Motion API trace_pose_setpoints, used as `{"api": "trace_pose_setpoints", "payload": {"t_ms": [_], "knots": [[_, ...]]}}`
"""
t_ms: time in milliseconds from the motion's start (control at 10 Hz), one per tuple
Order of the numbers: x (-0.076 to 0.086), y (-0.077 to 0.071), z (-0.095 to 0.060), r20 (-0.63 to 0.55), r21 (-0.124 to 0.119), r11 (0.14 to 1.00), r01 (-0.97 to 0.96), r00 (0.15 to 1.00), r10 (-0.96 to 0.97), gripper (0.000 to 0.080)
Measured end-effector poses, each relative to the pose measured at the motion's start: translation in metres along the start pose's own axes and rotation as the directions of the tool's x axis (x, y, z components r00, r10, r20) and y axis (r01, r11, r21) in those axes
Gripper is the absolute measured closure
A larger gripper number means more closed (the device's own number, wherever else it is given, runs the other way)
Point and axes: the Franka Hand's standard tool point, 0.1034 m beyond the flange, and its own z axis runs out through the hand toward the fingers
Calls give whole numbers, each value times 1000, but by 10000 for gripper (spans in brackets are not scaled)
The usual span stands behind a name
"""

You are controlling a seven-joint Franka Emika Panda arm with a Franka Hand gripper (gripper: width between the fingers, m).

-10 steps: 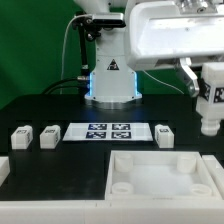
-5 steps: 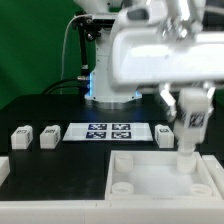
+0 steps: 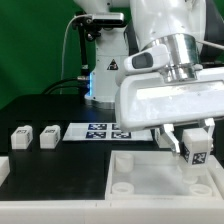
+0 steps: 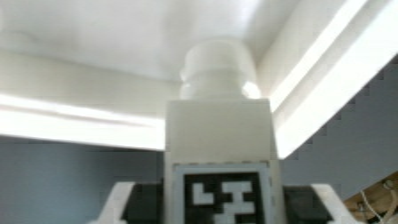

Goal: Assemble one leg

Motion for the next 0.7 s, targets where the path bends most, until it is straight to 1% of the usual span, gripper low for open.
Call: {"api": "trace_pose_setpoints", "payload": {"t_ms": [200,400,700], "knots": [[4,-5,1,0,5,1000,3,1000,-3,512],[4,-5,2,4,5,1000,2,1000,-2,512],[15,-3,-5,-8,2,1000,7,1000,-7,512]]}}
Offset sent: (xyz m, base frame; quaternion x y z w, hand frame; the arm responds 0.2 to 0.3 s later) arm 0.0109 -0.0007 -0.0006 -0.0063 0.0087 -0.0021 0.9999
